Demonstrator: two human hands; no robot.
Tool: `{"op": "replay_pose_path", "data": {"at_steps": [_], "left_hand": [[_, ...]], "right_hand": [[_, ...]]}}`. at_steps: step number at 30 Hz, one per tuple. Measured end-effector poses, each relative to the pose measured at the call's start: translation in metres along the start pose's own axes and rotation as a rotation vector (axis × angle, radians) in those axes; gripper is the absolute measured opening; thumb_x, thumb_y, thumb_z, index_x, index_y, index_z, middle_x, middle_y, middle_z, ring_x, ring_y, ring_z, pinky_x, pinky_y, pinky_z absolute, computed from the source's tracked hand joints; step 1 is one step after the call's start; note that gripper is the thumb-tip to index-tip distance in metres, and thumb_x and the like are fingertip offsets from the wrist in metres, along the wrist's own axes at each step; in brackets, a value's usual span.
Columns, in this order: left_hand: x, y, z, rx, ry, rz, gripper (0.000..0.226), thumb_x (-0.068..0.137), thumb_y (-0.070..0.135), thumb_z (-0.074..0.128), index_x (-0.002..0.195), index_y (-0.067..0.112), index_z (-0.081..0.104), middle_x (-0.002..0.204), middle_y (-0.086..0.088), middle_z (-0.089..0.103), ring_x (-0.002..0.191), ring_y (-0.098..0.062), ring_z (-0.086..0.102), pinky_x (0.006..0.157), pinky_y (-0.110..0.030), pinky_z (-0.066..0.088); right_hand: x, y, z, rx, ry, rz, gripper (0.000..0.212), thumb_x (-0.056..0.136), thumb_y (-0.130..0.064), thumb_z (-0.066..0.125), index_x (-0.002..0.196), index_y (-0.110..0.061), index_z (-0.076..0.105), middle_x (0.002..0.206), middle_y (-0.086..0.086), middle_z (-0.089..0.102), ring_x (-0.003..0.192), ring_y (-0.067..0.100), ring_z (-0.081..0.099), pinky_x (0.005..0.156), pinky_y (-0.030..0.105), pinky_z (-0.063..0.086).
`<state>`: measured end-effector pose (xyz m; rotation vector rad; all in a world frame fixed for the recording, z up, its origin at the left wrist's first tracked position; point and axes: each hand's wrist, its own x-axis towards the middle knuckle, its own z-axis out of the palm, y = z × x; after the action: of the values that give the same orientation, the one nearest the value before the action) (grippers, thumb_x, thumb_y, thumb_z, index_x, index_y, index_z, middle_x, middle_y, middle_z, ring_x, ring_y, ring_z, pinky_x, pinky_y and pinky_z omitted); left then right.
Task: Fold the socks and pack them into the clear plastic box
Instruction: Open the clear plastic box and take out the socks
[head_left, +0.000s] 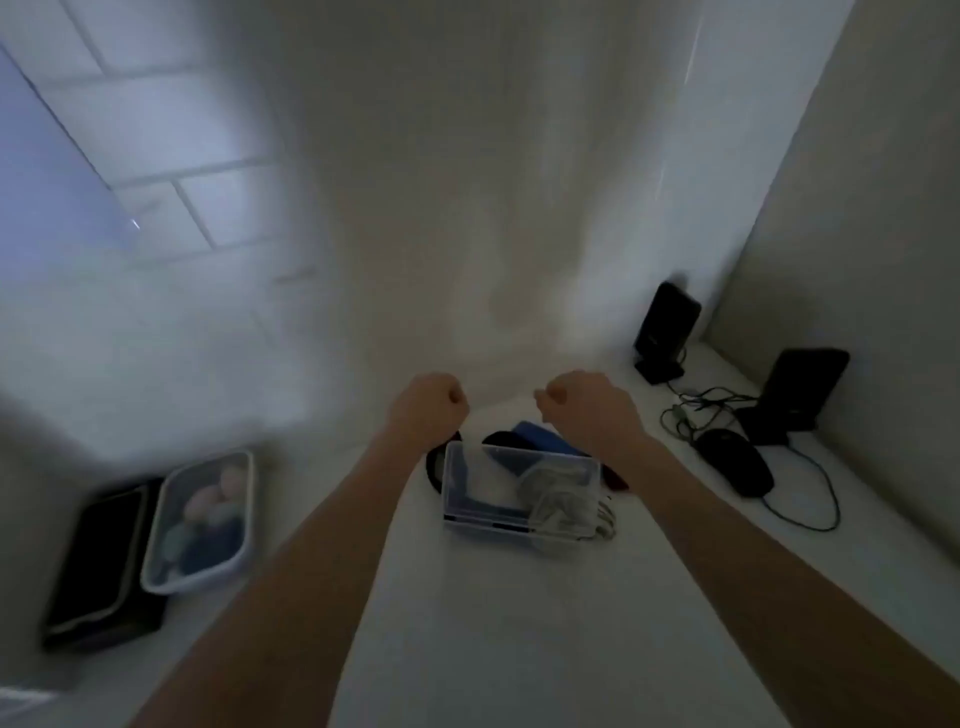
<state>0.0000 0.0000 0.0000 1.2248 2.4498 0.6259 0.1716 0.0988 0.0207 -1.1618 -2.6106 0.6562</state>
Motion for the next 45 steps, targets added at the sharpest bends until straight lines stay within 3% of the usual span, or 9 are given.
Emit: {"op": "replay_pose_path", "data": {"at_steps": [7, 11, 18, 23, 29, 33, 36, 40, 45], "left_hand": [[0.013, -0.066, 0.074, -0.465, 0.076, -0.138, 0.019, 0.086, 0.031, 0.061, 0.090, 0.013, 0.066, 0.082, 0.006, 0.063, 0.073, -0.006, 0.058, 0.062, -0.016, 0.040], [0.019, -0.075, 0.095, -0.788, 0.120, -0.108, 0.025, 0.090, 0.031, 0.058, 0.083, 0.011, 0.071, 0.073, -0.001, 0.070, 0.063, -0.011, 0.066, 0.054, -0.019, 0.050], [0.025, -0.084, 0.112, -1.070, 0.151, 0.062, 0.032, 0.088, 0.031, 0.053, 0.065, 0.022, 0.073, 0.062, 0.004, 0.071, 0.056, -0.007, 0.064, 0.051, -0.016, 0.049], [0.006, -0.101, 0.119, -1.013, 0.157, 0.194, 0.017, 0.080, 0.037, 0.058, 0.082, 0.030, 0.074, 0.070, 0.007, 0.072, 0.056, -0.005, 0.052, 0.048, -0.016, 0.040], [-0.030, -0.115, 0.118, -0.923, 0.087, 0.267, 0.012, 0.077, 0.038, 0.066, 0.083, 0.030, 0.072, 0.064, 0.010, 0.069, 0.042, -0.001, 0.036, 0.038, -0.013, 0.027], [-0.037, -0.119, 0.121, -0.874, 0.076, 0.314, 0.018, 0.088, 0.022, 0.060, 0.076, 0.028, 0.072, 0.059, 0.012, 0.067, 0.042, 0.000, 0.038, 0.040, -0.013, 0.029], [-0.036, -0.125, 0.117, -0.951, 0.105, 0.290, 0.022, 0.093, 0.021, 0.052, 0.078, 0.025, 0.068, 0.066, 0.013, 0.070, 0.052, 0.000, 0.054, 0.051, -0.018, 0.040], [-0.024, -0.137, 0.108, -1.259, 0.144, 0.217, 0.024, 0.096, 0.018, 0.046, 0.079, 0.016, 0.062, 0.066, 0.005, 0.074, 0.065, -0.006, 0.070, 0.059, -0.023, 0.055], [-0.013, -0.157, 0.102, -1.538, 0.031, 0.154, 0.022, 0.095, 0.020, 0.045, 0.079, 0.013, 0.058, 0.064, 0.000, 0.071, 0.062, -0.014, 0.070, 0.055, -0.023, 0.055]], "right_hand": [[-0.016, 0.063, 0.093, 0.165, 0.182, -0.063, 0.027, 0.090, -0.039, 0.051, 0.099, -0.016, 0.063, 0.095, 0.001, 0.064, 0.086, 0.019, 0.058, 0.071, 0.040, 0.050], [-0.010, 0.081, 0.111, 0.348, 0.277, -0.073, 0.031, 0.088, -0.052, 0.045, 0.080, -0.025, 0.058, 0.077, -0.010, 0.063, 0.073, 0.009, 0.059, 0.063, 0.029, 0.046], [0.002, 0.094, 0.129, 0.350, 0.469, -0.189, 0.040, 0.092, -0.040, 0.050, 0.063, -0.012, 0.053, 0.052, -0.002, 0.051, 0.051, 0.015, 0.046, 0.053, 0.033, 0.039], [-0.004, 0.096, 0.131, 0.533, 0.581, -0.215, 0.027, 0.085, -0.039, 0.062, 0.072, -0.015, 0.061, 0.059, 0.000, 0.058, 0.053, 0.013, 0.049, 0.055, 0.022, 0.043], [-0.032, 0.088, 0.131, 0.843, 0.738, -0.141, 0.017, 0.083, -0.026, 0.069, 0.082, -0.013, 0.058, 0.066, -0.003, 0.059, 0.061, 0.015, 0.057, 0.060, 0.040, 0.056], [-0.044, 0.095, 0.138, 0.849, 0.853, -0.056, 0.012, 0.090, -0.024, 0.059, 0.089, -0.012, 0.056, 0.077, -0.001, 0.061, 0.064, 0.009, 0.061, 0.058, 0.023, 0.051], [-0.056, 0.110, 0.147, 0.839, 0.774, -0.032, 0.013, 0.095, -0.016, 0.048, 0.087, -0.023, 0.055, 0.079, 0.007, 0.064, 0.067, 0.020, 0.061, 0.063, 0.037, 0.055], [-0.065, 0.108, 0.168, 0.649, 0.425, -0.215, 0.025, 0.095, -0.005, 0.046, 0.101, -0.023, 0.062, 0.099, -0.001, 0.066, 0.086, 0.007, 0.062, 0.077, 0.017, 0.048], [-0.065, 0.100, 0.181, 0.004, 0.231, -0.286, 0.037, 0.088, -0.037, 0.056, 0.124, -0.032, 0.056, 0.108, -0.003, 0.049, 0.103, 0.018, 0.044, 0.086, 0.033, 0.038]]}}
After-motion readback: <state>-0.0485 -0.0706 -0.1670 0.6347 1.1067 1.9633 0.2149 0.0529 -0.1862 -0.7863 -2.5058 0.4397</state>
